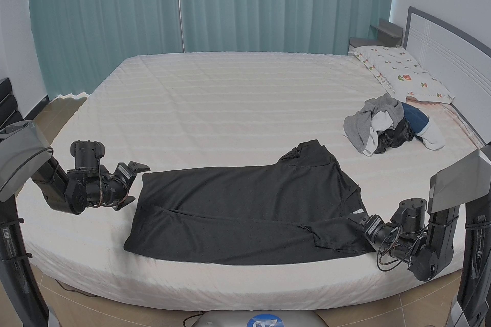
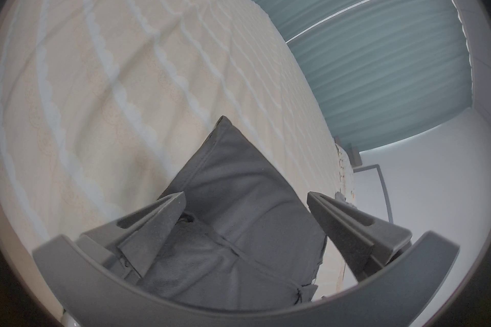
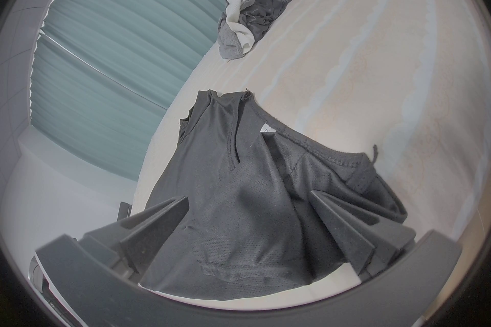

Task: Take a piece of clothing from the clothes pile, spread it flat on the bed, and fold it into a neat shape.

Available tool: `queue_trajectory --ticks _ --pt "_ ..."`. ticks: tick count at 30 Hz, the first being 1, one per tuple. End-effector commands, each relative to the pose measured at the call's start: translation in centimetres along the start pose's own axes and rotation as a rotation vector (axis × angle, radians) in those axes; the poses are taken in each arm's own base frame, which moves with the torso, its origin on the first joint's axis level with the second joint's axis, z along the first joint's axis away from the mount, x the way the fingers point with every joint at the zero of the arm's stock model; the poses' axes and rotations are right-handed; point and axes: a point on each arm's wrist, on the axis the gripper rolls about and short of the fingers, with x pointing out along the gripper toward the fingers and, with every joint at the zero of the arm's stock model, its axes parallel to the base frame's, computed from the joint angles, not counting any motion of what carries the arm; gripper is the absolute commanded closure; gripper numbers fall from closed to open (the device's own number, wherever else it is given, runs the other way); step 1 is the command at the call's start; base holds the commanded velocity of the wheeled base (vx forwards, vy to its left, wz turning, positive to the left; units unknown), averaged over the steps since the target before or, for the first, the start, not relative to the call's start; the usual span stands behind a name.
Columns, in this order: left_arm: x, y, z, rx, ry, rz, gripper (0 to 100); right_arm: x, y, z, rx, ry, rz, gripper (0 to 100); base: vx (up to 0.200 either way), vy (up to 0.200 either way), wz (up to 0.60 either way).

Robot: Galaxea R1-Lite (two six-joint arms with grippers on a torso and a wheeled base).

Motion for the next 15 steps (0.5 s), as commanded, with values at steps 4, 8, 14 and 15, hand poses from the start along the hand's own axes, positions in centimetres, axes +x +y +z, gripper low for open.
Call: queue_trajectory --ticks 4,8,14,15 --pt "1.9 0.7 -1.9 0.081 0.012 0.039 0 0.1 0.1 0.0 0.001 -0.004 0.01 0 0.0 0.0 0.0" --pt "2.3 1.1 -2.1 0.106 -0.026 0.0 0 0.1 0.1 0.0 0.003 -0.002 0.011 0 0.0 0.0 0.0" --pt "1.9 1.9 -2.8 0.18 -0.042 -0.023 0 0.1 0.1 -0.2 -0.001 0.006 0.011 0 0.0 0.0 0.0" --pt "1.9 1.9 -2.9 0.183 -0.041 -0.025 0 0.1 0.1 -0.2 -0.003 0.006 0.011 0 0.0 0.0 0.0"
